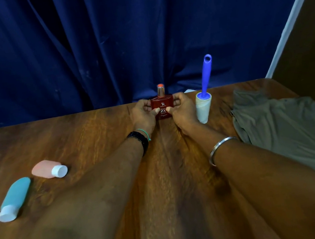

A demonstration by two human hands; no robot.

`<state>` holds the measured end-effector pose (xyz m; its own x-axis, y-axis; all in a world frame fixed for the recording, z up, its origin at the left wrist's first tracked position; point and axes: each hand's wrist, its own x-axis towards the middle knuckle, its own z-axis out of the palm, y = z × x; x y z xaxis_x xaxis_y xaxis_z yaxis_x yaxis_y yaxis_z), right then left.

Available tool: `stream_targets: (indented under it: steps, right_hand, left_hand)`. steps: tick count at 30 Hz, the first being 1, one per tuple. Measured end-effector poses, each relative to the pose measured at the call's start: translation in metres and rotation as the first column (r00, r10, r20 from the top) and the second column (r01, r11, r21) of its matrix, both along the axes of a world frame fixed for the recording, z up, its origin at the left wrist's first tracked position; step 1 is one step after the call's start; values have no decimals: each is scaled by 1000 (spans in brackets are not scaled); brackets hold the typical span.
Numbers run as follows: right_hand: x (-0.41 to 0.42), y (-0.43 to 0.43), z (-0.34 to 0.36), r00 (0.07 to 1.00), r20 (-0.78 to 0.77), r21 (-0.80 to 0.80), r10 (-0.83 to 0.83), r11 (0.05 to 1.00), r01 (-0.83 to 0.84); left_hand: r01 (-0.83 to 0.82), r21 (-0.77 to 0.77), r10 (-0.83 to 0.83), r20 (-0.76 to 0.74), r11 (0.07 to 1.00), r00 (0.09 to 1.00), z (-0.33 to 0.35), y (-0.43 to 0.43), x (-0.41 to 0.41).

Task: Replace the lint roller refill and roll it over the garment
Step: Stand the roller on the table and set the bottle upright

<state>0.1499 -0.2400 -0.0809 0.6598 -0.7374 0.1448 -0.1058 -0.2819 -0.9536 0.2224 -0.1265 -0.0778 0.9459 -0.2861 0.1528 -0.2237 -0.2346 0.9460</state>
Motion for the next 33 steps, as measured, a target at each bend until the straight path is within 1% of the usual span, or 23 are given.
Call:
stream_targets:
  steps: [5, 10, 12, 14, 16, 18, 22, 26, 30, 33]
  right_hand:
    - [11, -4, 2, 999, 6, 19, -33, 999, 33]
    - [11, -2, 1, 999, -8, 19, -44, 999, 44]
    - [10, 2, 1, 998, -54, 7, -37, 999, 38]
    - [8, 9, 1, 991, -118, -45, -64, 997, 59]
    - [5, 18, 2, 979, -171, -97, -115, 990, 99]
    - [-4, 29, 6, 970, -206, -117, -129, 987, 106]
    - [-22, 55, 18, 973, -218, -97, -75, 994, 55]
    - [-33, 86, 27, 983, -183, -101, -10, 995, -9]
    - [-39, 128, 36, 982, -146, -108, 121, 985, -137]
    - [-37, 168, 39, 952, -160, -95, 262, 956, -279]
  left_hand:
    - [-6, 23, 5, 27, 1000, 1000, 1, -10, 9]
    - [-11, 74, 9, 19, 997, 1000, 0, -9, 9]
    - [-1, 79, 1, 3, 997, 1000, 1, -9, 7]
    - [-4, 84, 5, -13, 996, 1000, 3, -6, 3]
    - [-30, 107, 33, -33, 994, 999, 7, -1, -3]
    - [-56, 126, 65, -67, 990, 996, 11, 8, -9]
    - [-95, 154, 107, -70, 984, 992, 21, 36, -26]
    - [-146, 125, 156, -73, 981, 985, 30, 73, -41]
    - [-174, 120, 184, -74, 977, 980, 36, 127, -51]
    - [-220, 155, 228, -36, 963, 973, 38, 175, -54]
